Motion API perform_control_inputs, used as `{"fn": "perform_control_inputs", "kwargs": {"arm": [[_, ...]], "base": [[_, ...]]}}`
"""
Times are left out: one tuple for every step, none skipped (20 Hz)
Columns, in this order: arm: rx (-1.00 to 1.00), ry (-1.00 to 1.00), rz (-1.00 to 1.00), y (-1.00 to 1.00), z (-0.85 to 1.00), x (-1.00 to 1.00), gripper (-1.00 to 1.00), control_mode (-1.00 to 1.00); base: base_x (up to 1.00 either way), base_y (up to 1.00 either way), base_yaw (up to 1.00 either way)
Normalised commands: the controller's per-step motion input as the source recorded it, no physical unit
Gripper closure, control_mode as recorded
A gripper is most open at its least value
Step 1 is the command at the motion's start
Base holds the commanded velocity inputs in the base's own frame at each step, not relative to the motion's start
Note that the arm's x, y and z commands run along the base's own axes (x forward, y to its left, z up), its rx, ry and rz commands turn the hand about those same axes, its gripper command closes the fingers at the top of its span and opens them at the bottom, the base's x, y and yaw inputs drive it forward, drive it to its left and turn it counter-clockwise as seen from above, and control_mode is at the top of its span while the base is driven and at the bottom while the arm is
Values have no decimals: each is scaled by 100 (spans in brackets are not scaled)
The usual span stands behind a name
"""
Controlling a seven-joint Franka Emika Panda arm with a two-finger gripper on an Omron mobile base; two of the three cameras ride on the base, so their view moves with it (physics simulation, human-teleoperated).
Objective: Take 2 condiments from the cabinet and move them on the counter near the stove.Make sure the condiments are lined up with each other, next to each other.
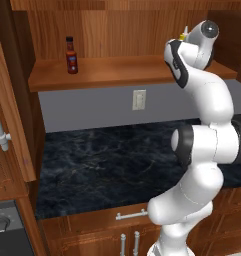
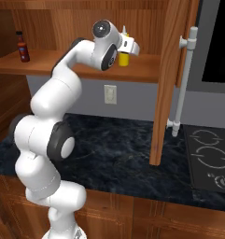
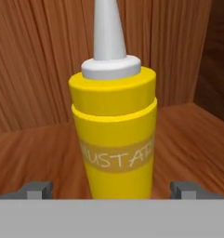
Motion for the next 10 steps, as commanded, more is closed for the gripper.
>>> {"fn": "perform_control_inputs", "kwargs": {"arm": [[0,1,0,-3,-4,11,-100,-100],[0,1,0,-3,-4,11,-100,-100],[0,1,0,-2,-4,10,-100,-100],[0,1,0,-2,-3,6,-100,-100],[0,0,0,0,0,2,-100,-100],[0,1,0,0,0,3,-100,-100],[0,1,0,0,-2,6,-100,-100],[0,3,0,0,0,10,-100,-100],[0,1,0,0,0,11,-100,-100],[0,0,0,0,-2,10,-100,-100]], "base": [[0,0,0],[0,0,0],[0,0,0],[0,0,0],[0,0,0],[0,0,0],[0,0,0],[0,0,0],[0,0,0],[0,0,0]]}}
